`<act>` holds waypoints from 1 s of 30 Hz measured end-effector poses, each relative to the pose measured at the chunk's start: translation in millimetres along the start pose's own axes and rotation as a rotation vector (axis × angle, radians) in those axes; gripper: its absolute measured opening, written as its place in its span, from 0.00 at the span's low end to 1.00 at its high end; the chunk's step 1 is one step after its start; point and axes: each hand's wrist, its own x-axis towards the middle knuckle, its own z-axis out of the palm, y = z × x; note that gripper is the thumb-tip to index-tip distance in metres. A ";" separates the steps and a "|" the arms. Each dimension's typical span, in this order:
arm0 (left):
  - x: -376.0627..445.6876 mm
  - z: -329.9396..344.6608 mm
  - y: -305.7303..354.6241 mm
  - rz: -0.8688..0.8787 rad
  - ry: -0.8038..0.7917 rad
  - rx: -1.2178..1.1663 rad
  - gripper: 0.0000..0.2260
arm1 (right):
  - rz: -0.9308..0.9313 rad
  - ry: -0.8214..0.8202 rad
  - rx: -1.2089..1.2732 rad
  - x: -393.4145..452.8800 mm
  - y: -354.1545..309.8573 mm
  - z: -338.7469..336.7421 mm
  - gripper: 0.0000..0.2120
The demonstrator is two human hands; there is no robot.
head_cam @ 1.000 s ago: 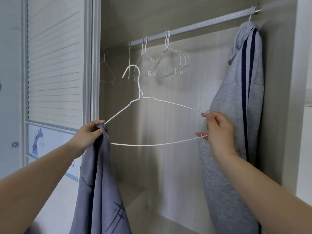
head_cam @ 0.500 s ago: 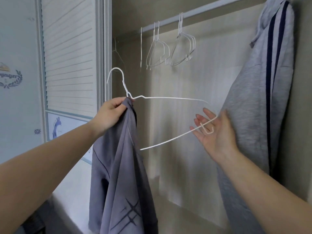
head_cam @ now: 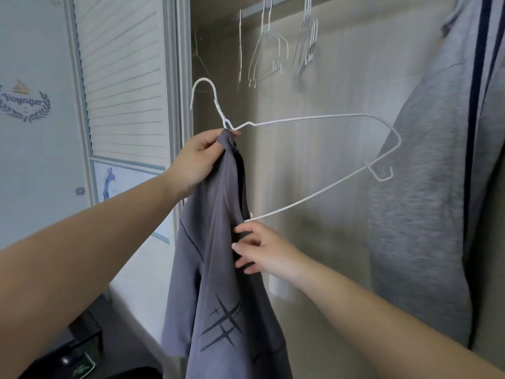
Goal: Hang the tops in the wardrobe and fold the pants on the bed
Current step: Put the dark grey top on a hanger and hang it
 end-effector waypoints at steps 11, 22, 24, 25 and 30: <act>-4.9 -16.3 -1.0 0.008 -0.008 0.017 0.09 | -0.288 0.108 -0.245 19.9 35.6 11.0 0.10; -15.4 -62.4 -35.4 -0.080 0.077 0.110 0.12 | -0.069 -0.410 -0.097 -22.9 4.1 19.8 0.03; -18.5 -70.6 -37.0 -0.086 0.046 0.146 0.14 | -0.103 -0.448 -0.589 -23.6 3.2 5.5 0.12; -21.1 -76.1 -38.1 -0.086 0.014 0.204 0.15 | -0.117 -0.432 -0.834 -22.8 2.6 -5.5 0.18; -39.4 -112.4 -51.1 -0.141 -0.078 0.444 0.17 | 0.046 -0.260 -1.019 -19.8 -4.9 -76.6 0.18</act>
